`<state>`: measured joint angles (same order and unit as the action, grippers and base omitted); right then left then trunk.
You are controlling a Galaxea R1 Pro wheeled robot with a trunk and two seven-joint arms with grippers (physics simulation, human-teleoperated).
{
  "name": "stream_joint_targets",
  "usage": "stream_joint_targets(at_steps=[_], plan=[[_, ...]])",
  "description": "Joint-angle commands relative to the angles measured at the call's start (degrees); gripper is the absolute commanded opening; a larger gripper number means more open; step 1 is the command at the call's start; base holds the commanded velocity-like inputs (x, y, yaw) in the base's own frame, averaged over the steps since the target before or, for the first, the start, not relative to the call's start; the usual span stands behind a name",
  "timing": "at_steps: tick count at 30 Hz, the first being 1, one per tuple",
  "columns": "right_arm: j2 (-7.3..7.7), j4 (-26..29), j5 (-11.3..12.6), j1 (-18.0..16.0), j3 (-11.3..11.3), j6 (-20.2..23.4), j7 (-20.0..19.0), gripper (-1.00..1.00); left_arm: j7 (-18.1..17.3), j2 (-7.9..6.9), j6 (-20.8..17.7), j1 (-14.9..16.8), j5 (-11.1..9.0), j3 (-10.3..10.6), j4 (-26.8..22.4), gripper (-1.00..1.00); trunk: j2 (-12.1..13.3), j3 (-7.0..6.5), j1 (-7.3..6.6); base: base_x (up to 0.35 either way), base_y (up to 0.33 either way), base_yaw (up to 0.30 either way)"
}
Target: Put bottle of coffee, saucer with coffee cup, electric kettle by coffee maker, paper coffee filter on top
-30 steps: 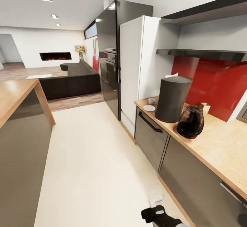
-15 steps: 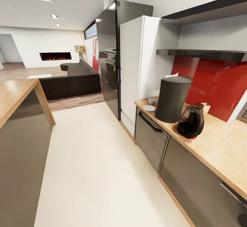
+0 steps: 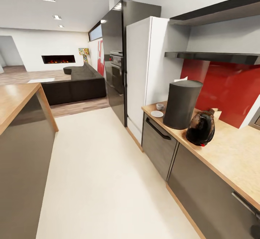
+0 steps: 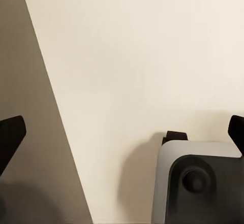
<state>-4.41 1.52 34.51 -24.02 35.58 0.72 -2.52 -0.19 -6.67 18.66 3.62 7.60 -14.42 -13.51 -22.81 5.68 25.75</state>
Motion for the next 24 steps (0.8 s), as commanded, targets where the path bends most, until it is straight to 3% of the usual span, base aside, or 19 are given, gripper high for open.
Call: stream_joint_targets(at_steps=[1, 18, 24], plan=[[0.01, 0.0, 0.6, -0.1, 0.5, 0.1, -0.1, 1.00, 0.0, 0.04, 0.2, 0.1, 0.6, -0.4, 0.1, 1.00, -0.1, 0.12, 0.03, 0.042, 0.000, 0.000], [0.09, -0.1, 0.5, -0.1, 0.5, 0.1, -0.1, 1.00, 0.0, 0.16, 0.1, 0.1, 0.5, -0.6, 0.1, 1.00, -0.1, 0.13, 0.03, 0.284, 0.000, 0.001], [0.10, 0.0, 0.5, -0.1, 0.5, 0.1, -0.1, 1.00, 0.0, 0.17, 0.1, 0.1, 0.5, -0.6, 0.1, 1.00, -0.1, 0.38, 0.03, 0.328, 0.000, 0.125]])
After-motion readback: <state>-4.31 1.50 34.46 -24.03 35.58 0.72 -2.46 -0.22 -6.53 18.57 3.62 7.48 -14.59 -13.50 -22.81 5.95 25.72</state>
